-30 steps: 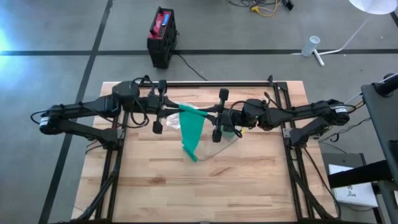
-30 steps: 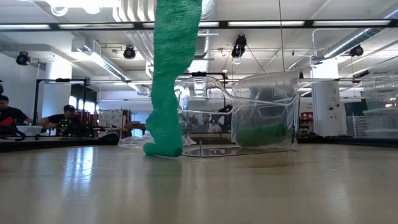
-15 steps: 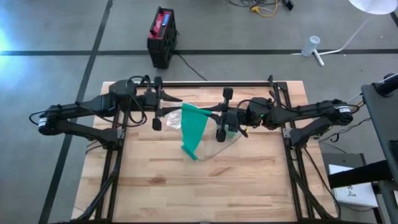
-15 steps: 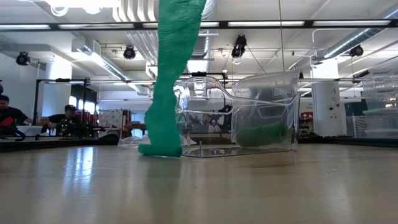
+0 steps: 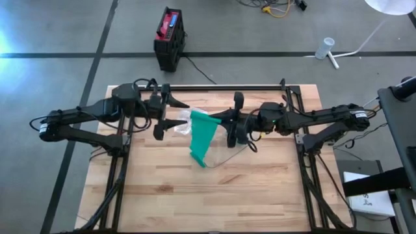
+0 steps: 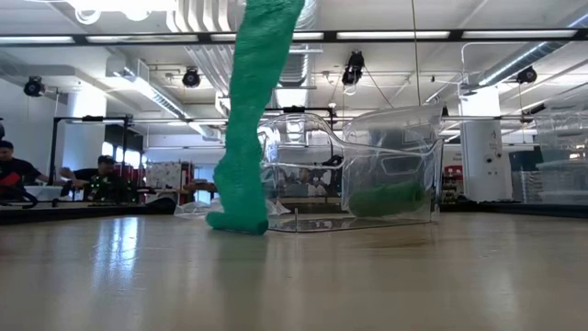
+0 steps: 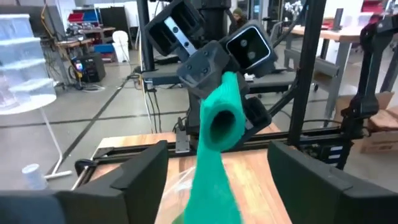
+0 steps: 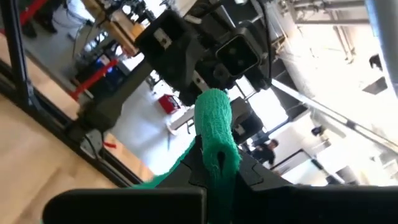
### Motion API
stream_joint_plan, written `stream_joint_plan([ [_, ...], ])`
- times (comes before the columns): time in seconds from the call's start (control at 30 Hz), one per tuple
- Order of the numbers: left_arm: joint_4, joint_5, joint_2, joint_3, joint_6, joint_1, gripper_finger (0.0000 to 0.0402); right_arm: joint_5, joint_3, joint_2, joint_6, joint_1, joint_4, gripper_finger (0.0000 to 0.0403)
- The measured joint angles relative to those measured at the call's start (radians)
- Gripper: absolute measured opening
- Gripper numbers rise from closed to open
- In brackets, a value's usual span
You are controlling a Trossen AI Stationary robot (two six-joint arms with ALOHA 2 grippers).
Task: Roll bandage
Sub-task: Roll the dark green bandage
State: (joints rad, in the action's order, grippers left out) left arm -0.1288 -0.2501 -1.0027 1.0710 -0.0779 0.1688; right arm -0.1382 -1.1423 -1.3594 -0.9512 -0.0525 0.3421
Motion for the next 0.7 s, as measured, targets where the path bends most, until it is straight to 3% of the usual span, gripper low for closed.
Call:
stream_joint_plan([
  [0.27, 0.001, 0.023, 0.0, 0.0, 0.029, 0.006, 0.0304, -0.019, 0.0, -0.003, -0.061, 0.0, 0.0, 0.0009],
  [0.53, 0.03, 0.111, -0.022, 0.0, -0.167, 0.006, 0.032, -0.01, 0.0, -0.003, 0.364, 0.007, 0.069, 0.0009],
  [0.7, 0.085, 0.078, -0.065, 0.0, -0.163, 0.005, 0.0301, 0.006, 0.0, -0.005, 0.466, 0.019, 0.068, 0.0009],
])
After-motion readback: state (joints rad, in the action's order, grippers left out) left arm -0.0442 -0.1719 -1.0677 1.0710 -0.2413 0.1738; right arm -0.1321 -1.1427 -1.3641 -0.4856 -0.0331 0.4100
